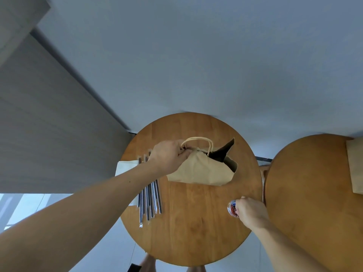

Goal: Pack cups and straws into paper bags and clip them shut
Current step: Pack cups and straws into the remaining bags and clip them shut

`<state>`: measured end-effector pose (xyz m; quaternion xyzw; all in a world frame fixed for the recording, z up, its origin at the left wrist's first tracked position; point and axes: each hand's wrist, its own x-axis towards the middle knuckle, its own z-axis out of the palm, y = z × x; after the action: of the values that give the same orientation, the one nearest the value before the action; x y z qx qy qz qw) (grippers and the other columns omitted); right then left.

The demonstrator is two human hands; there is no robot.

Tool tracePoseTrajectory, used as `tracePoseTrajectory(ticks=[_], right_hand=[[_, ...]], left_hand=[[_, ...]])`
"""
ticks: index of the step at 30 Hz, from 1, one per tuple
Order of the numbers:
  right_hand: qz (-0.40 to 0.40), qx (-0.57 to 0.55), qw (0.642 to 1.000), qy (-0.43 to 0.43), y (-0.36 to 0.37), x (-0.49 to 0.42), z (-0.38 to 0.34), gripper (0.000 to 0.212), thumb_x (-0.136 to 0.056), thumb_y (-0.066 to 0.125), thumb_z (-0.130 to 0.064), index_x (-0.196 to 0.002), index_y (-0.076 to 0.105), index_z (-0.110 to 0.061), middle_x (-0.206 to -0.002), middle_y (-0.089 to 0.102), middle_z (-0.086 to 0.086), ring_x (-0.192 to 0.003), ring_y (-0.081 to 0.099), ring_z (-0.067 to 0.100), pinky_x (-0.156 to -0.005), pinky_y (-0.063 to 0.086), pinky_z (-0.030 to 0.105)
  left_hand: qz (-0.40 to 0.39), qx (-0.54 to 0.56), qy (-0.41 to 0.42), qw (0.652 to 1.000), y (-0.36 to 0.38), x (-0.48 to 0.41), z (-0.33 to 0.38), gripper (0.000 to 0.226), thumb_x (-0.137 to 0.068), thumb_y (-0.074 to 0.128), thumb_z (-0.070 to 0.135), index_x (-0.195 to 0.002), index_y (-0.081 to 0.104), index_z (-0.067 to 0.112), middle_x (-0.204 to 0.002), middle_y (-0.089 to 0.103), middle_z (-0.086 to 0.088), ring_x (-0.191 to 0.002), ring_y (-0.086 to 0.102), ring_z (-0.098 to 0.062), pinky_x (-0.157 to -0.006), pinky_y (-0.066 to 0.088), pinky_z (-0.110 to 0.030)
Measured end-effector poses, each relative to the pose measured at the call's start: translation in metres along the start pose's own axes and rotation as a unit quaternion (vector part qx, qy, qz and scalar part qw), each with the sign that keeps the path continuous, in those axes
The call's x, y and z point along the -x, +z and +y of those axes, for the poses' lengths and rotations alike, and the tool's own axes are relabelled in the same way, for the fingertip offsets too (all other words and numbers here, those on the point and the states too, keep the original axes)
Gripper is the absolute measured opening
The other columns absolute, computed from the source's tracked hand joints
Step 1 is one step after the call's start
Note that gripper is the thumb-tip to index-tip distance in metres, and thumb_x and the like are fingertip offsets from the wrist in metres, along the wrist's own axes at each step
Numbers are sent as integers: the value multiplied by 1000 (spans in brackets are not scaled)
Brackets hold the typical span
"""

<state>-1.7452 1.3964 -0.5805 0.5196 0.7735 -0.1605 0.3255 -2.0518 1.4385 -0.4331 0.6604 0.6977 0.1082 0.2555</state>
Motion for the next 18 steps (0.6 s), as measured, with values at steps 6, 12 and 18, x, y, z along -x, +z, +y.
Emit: tracePoseTrajectory(ticks=[6, 12, 18], right_hand=[[69, -90, 993, -14, -1, 9, 8, 5, -94, 56, -30, -93, 60, -27, -105, 60, -10, -86, 62, 9, -64, 51, 22], [140, -289, 945, -55, -35, 22, 2, 28, -91, 65, -27, -75, 46, -39, -74, 65, -15, -65, 63, 1, -56, 51, 15], [223, -502, 816, -181, -135, 45, -55, 21, -80, 74, -25, -74, 60, -40, -80, 69, -15, -74, 68, 7, -65, 54, 17]], left_hand=[[-17, 4, -7, 1000, -4, 1, 3, 21, -99, 52, 40, -80, 52, 49, -59, 52, 12, -59, 52, -10, -49, 32, -24], [-28, 17, -3, 999, -8, 0, 3, 14, -100, 50, 39, -96, 63, 36, -74, 66, 4, -71, 61, -17, -58, 43, -29], [-52, 47, 0, 998, -16, -4, 1, 19, -100, 52, 34, -102, 69, 26, -72, 62, 9, -69, 58, -13, -56, 37, -25]])
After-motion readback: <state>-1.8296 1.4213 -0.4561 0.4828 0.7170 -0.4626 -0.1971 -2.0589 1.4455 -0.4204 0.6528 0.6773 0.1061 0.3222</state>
